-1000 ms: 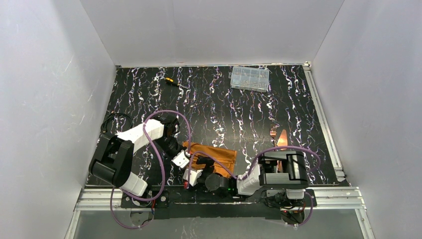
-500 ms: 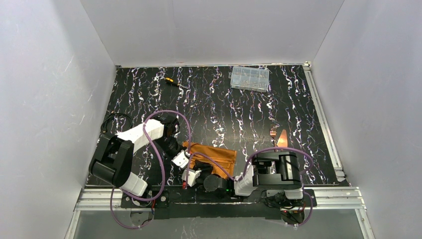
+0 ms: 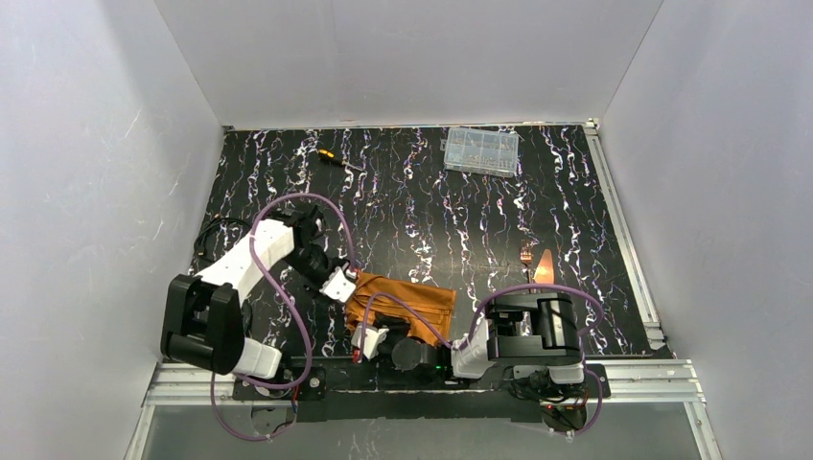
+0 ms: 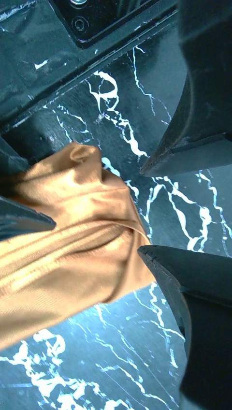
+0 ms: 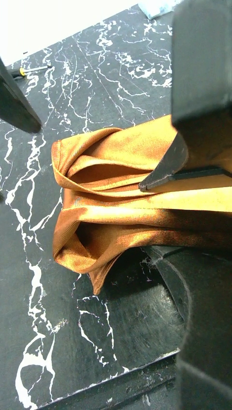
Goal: Fold the napkin into a case and place the utensils inside
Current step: Grasp the top corner of the smaller rectangle folded napkin from the folded napkin.
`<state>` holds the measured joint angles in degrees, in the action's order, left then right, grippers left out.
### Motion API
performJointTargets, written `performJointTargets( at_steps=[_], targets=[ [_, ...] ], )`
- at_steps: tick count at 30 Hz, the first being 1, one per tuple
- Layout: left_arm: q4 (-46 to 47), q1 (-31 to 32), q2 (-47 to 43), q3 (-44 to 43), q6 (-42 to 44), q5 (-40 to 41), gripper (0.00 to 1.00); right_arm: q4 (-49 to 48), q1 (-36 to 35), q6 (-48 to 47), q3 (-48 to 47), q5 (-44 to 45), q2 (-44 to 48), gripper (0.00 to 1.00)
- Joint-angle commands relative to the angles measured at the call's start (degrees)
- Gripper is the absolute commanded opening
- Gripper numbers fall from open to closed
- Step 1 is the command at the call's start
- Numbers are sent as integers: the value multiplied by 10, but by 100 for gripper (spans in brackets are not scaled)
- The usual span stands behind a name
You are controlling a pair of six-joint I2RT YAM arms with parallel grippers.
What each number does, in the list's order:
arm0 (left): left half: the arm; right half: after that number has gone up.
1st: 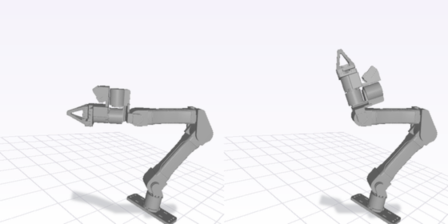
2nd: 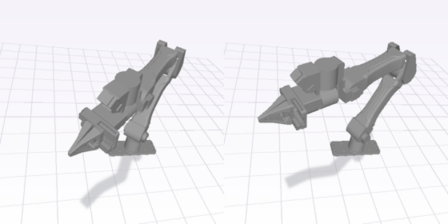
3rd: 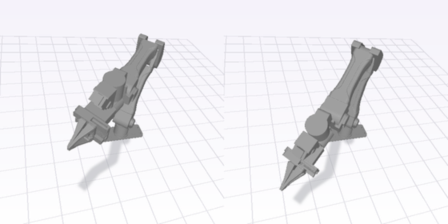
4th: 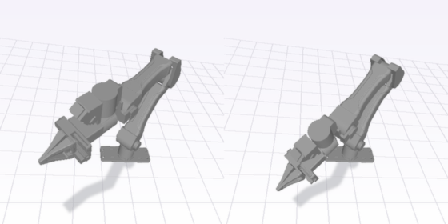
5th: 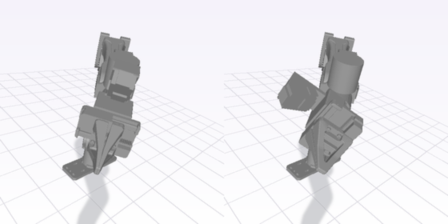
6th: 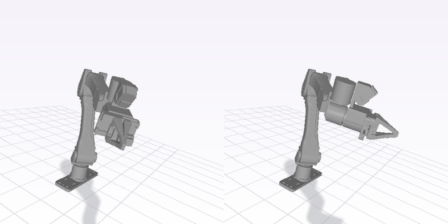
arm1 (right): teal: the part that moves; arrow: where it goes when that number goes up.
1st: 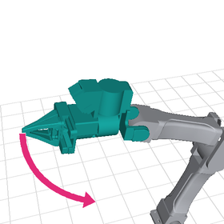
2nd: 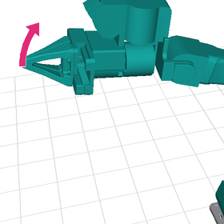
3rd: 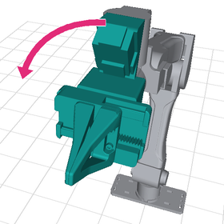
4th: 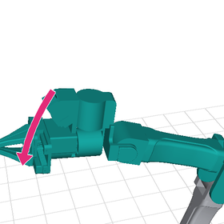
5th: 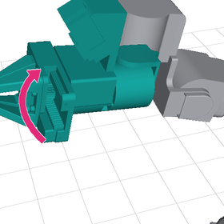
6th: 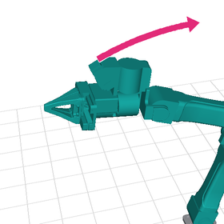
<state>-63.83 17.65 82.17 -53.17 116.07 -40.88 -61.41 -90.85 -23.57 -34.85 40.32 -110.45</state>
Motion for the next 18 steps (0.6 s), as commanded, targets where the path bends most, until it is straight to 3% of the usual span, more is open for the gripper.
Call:
performJointTargets(
  at_steps=[1,4,7,12,18],
  targets=[
    [-34,-19,-12,-43,-45,-13,53,-14,-3,34,6,6,24,48],
    [23,-19,25,-78,-185,-50,50,-13,-3,45,7,9,25,49],
    [87,-18,52,-99,-305,-63,38,-9,-2,59,7,12,28,50],
    [188,-13,52,-67,-424,-53,24,-2,2,80,5,13,31,50],
    [224,9,61,-47,-503,-47,20,12,6,100,4,7,33,49]
  ],
)
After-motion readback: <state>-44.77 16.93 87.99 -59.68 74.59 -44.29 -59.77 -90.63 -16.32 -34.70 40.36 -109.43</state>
